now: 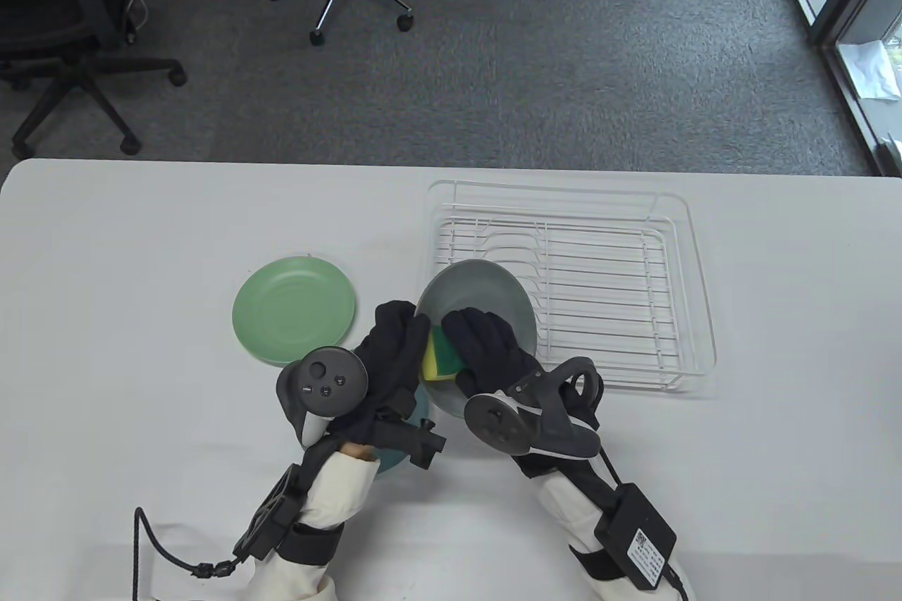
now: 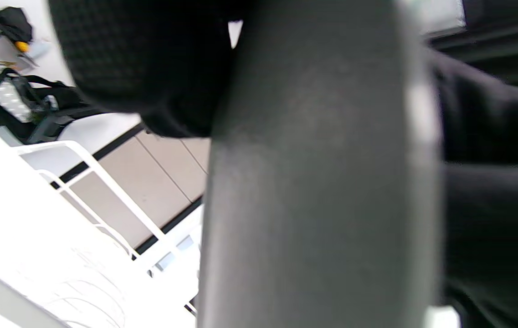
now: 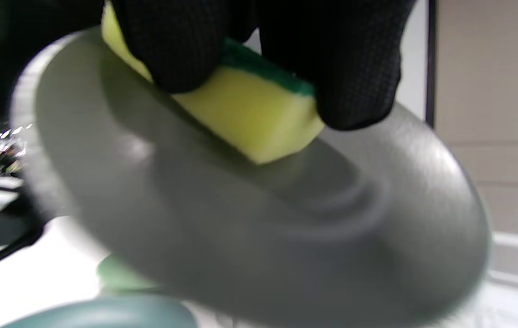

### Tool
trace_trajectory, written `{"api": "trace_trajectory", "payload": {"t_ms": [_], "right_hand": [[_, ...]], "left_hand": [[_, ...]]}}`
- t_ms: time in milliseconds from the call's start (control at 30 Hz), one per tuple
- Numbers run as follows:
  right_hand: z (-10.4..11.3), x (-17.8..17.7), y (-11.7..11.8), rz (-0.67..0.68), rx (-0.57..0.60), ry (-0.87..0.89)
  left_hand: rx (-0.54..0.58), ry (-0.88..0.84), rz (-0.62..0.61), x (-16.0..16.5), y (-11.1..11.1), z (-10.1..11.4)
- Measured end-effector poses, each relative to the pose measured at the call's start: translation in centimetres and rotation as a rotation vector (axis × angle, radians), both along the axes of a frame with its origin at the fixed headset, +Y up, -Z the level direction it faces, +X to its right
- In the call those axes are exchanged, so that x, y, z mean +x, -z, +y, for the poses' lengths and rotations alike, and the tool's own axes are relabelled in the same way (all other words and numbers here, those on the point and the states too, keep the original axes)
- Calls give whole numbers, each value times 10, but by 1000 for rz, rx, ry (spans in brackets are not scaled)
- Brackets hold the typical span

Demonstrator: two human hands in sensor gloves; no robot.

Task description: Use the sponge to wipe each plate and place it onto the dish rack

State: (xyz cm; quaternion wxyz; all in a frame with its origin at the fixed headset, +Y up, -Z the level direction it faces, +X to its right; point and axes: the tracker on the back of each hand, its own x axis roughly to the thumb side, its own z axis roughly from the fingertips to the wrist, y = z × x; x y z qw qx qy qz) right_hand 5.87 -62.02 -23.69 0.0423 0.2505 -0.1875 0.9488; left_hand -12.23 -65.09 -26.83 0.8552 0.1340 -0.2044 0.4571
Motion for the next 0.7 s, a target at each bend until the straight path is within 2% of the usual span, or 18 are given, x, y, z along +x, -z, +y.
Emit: {"api": "trace_trajectory", "payload": {"t_ms": [167, 267, 500, 600, 700], "right_hand": [[0, 19, 3, -147, 193, 17], [0, 27, 6, -212, 193, 7], [-7, 32, 15, -220, 41, -14], [-8, 27, 16, -180, -37, -46], [-7, 20, 14, -105, -172, -76]], "left_hand": [[45, 34, -66, 11, -8, 6], [63, 11, -81, 14, -13, 10], [144, 42, -19, 5, -15, 16], [149, 15, 21, -3, -13, 17], [143, -6, 57, -10, -11, 16]]}}
